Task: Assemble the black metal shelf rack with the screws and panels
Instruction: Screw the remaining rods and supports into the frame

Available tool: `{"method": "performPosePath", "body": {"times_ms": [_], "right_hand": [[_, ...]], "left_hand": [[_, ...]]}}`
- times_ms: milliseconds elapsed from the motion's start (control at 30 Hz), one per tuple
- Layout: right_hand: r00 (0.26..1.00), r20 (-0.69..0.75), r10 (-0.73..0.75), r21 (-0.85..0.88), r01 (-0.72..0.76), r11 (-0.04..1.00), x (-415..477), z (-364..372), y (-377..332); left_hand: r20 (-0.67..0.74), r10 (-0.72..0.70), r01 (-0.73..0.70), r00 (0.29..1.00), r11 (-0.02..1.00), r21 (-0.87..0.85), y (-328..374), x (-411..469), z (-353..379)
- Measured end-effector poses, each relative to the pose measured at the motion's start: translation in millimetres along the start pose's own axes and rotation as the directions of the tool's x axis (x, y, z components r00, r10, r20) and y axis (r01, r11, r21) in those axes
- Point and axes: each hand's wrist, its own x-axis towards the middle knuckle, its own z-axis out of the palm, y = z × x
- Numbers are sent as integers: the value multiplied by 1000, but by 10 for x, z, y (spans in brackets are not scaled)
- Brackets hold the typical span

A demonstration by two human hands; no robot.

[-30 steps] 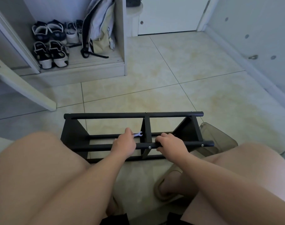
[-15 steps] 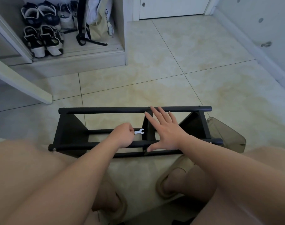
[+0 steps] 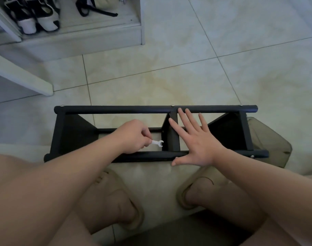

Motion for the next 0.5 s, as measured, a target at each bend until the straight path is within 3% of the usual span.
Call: {"method": "performPosePath", "body": {"times_ms": [333,500], "right_hand": [[997,-29,74,57,-73,996,-27,-1,19],[996,-57,74,78,-70,995,-34,-5,13]], "left_hand": [[-56,-94,80,994,976,-203,107,195,248],[15,-140,135,990,918,-374,141,205,345]]}}
